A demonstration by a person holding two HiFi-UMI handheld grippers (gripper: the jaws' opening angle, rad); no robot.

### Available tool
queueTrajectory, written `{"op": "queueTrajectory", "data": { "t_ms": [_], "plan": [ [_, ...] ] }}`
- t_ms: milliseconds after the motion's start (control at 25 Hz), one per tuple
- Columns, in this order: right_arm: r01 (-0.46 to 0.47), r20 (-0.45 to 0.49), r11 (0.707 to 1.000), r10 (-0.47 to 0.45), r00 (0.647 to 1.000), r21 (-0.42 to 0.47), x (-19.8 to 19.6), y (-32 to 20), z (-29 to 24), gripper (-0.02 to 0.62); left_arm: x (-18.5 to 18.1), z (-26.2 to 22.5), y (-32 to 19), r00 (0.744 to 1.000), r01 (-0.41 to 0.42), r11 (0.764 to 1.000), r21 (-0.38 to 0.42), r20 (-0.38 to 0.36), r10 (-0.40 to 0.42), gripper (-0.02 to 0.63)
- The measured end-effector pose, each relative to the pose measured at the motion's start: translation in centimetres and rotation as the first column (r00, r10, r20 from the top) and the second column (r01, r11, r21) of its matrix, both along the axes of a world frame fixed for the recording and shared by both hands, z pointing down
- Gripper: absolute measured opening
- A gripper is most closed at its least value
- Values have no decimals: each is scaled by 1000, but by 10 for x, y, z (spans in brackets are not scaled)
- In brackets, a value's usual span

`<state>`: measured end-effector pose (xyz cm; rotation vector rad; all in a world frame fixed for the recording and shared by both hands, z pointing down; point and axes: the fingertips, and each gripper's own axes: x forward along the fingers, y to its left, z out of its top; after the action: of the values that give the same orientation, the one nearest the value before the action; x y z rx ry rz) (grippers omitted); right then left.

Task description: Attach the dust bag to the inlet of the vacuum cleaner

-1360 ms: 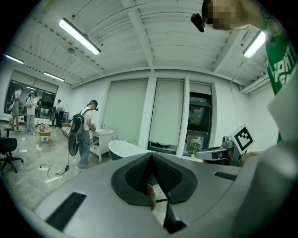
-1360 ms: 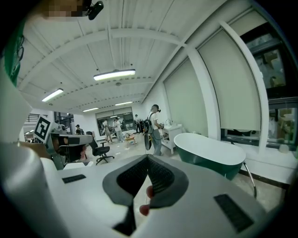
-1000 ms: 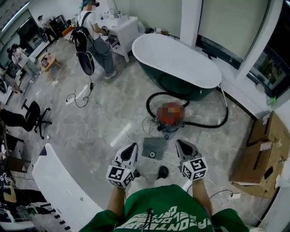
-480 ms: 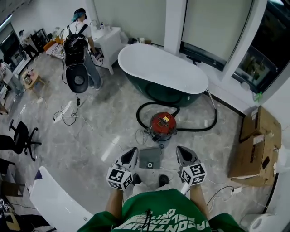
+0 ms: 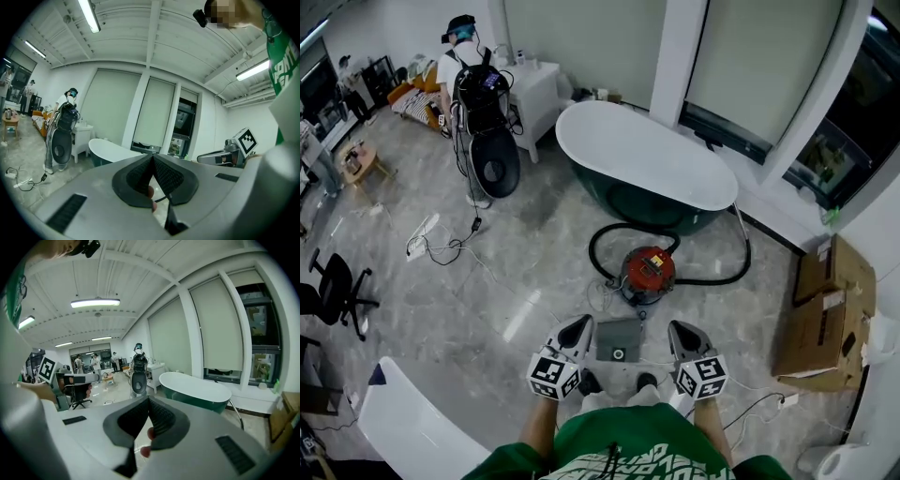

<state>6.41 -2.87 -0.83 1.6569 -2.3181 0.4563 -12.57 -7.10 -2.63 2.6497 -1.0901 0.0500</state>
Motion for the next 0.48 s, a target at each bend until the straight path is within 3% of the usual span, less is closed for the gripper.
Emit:
{"op": "queueTrajectory", "data": {
  "t_ms": [240,480],
  "plan": [
    [13,-20,1000,-13,1000,-11,-25,-9,0,6,-19,10,-7,1000,-19,1000,-15,-10,18,-5],
    [42,-9,999,-42,999,10,-23,-27,-5,6,-18,8,-16,1000,1,1000,1,7,-1,-5]
  ]
}}
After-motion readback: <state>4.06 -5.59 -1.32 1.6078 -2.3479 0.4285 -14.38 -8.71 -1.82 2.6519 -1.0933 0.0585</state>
